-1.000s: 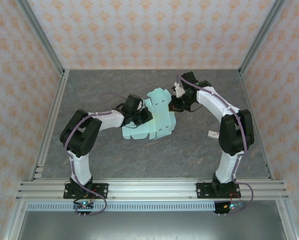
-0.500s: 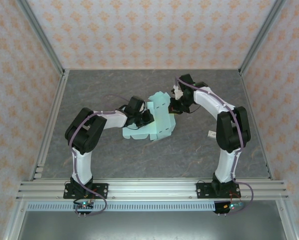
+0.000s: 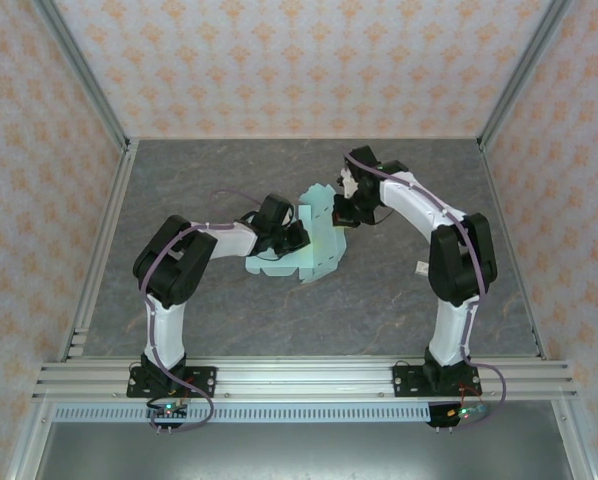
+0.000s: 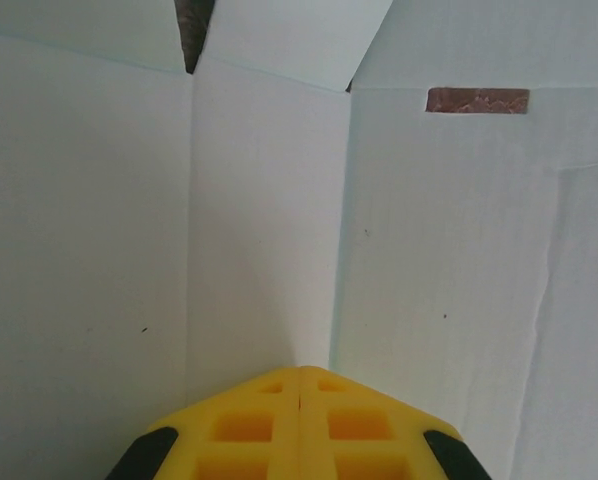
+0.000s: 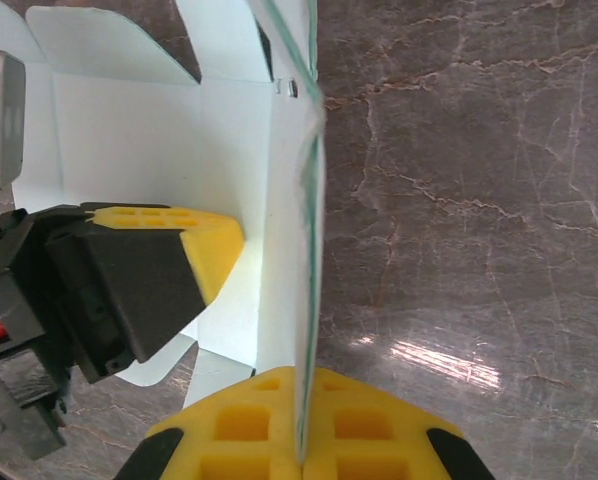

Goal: Fold the paper box

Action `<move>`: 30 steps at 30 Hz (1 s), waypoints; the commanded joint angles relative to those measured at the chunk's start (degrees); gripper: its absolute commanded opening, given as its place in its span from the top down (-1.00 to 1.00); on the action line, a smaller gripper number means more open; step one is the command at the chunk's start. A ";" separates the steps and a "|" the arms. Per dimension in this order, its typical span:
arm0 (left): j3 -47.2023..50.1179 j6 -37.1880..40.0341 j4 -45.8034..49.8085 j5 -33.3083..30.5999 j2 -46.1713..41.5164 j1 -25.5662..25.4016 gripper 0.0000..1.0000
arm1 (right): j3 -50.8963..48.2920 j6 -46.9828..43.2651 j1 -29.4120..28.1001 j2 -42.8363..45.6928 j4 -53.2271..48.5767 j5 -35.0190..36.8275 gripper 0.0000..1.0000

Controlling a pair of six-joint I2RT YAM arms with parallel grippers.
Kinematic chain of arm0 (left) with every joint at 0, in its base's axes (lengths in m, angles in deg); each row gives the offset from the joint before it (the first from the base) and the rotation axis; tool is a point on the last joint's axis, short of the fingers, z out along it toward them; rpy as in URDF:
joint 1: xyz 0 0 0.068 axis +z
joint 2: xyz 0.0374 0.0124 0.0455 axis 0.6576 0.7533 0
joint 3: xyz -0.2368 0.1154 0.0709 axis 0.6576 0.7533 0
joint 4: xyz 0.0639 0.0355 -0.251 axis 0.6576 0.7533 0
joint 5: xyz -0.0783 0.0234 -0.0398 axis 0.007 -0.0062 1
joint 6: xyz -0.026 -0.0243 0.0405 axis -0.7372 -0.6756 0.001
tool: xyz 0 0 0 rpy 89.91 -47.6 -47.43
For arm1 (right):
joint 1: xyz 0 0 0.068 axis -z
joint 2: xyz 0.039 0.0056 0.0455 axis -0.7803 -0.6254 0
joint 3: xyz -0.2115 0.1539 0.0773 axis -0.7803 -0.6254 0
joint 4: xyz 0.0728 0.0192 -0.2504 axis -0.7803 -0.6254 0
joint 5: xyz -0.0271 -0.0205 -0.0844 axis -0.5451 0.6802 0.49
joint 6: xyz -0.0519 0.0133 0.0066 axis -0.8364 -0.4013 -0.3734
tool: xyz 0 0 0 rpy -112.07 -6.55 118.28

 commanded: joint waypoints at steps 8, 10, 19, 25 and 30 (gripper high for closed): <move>3.24 -2.39 -2.41 -1.72 1.43 -1.39 0.93 | 6.96 5.07 -6.32 -4.89 -1.13 11.51 1.00; 3.42 -2.75 -2.80 -1.66 1.42 -1.35 0.93 | 7.92 5.77 -7.43 -5.58 -1.34 12.80 1.00; 4.24 -3.48 -4.56 -1.59 1.85 -1.40 0.94 | 13.63 8.16 -10.47 -8.95 -2.35 14.87 1.00; 4.52 -3.25 -4.76 -1.88 1.80 -1.27 0.95 | 14.77 8.51 -11.15 -10.27 -3.69 17.77 1.00; 4.49 -2.84 -4.05 -2.48 0.88 -1.16 0.95 | 15.14 7.95 -11.12 -10.19 -4.99 20.24 1.00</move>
